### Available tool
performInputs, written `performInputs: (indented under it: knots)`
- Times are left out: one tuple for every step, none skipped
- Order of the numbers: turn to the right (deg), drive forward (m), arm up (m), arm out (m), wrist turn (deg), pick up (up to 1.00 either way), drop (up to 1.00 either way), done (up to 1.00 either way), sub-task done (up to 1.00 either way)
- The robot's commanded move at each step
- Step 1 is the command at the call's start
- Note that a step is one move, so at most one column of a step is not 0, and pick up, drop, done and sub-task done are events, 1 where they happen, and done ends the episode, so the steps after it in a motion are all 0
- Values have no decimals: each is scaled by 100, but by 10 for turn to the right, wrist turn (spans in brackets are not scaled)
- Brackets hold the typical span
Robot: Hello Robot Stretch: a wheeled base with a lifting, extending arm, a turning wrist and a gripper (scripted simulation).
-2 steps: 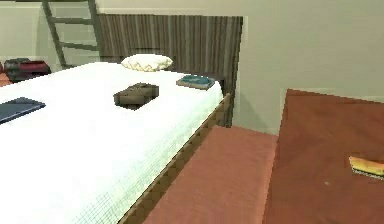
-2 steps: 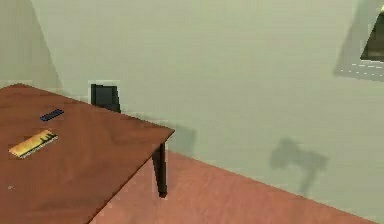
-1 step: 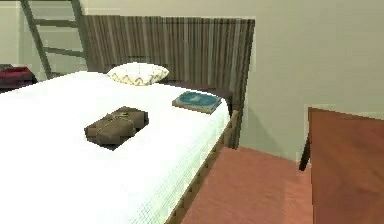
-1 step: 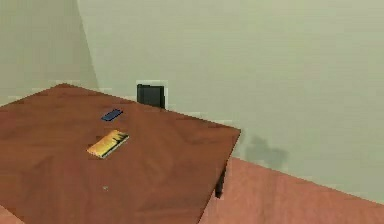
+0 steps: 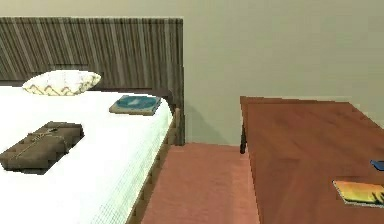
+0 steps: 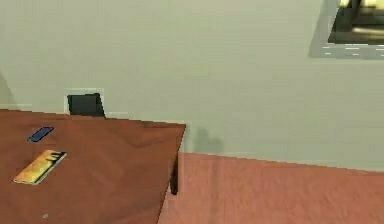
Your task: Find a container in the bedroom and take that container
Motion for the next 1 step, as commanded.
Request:
performInputs:
  knots:
    - [0, 5, 0, 0, 0, 0, 0, 0, 0]
